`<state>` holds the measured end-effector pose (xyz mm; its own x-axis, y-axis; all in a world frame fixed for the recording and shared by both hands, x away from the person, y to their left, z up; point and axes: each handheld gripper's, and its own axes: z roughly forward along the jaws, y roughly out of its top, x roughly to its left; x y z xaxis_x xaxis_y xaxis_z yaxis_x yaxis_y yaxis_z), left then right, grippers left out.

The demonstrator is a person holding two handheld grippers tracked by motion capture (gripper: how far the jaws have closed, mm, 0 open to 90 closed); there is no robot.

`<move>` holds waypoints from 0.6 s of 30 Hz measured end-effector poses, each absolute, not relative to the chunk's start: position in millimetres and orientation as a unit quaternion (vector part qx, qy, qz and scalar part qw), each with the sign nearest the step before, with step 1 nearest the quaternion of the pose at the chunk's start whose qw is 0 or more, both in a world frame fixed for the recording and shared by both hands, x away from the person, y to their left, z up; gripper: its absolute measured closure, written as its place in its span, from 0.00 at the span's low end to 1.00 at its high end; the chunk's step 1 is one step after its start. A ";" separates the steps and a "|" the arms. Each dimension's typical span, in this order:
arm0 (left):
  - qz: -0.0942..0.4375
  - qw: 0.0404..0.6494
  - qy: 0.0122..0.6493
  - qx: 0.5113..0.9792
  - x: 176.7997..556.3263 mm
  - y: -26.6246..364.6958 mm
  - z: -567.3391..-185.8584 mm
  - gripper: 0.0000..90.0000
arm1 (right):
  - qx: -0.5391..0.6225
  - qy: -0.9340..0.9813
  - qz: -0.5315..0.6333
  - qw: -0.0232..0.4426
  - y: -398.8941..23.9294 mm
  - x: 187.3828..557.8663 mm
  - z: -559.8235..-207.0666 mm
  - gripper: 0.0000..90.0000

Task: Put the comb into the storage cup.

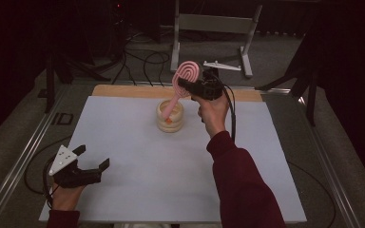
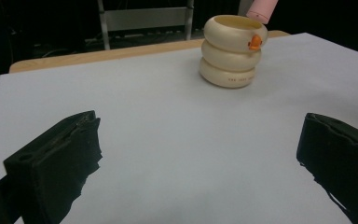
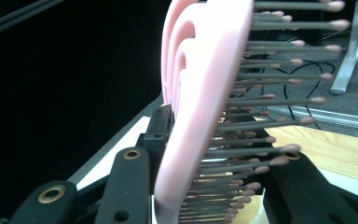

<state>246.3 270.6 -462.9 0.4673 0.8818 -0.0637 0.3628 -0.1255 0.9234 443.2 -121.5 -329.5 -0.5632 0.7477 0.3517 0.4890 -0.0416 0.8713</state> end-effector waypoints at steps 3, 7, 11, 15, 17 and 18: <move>0.264 0.491 0.444 0.701 246.2 271.4 -462.7 0.00 | 0.454 0.683 0.559 0.121 -121.8 443.9 -329.3 0.71; 0.262 0.491 0.444 0.702 246.2 271.0 -462.7 0.00 | 0.455 0.683 0.557 0.130 -121.6 444.6 -329.0 0.71; 0.262 0.492 0.444 0.702 246.3 271.2 -463.0 0.00 | 0.458 0.679 0.556 0.137 -122.8 445.6 -328.6 0.71; 0.264 0.491 0.444 0.702 246.0 271.7 -462.8 0.00 | 0.461 0.677 0.553 0.149 -124.2 446.2 -328.2 0.71; 0.264 0.491 0.444 0.701 245.9 271.6 -462.8 0.00 | 0.462 0.677 0.552 0.155 -125.1 446.8 -327.9 0.71; 0.264 0.491 0.444 0.701 246.0 271.6 -462.9 0.00 | 0.463 0.677 0.550 0.157 -125.4 447.1 -327.8 0.71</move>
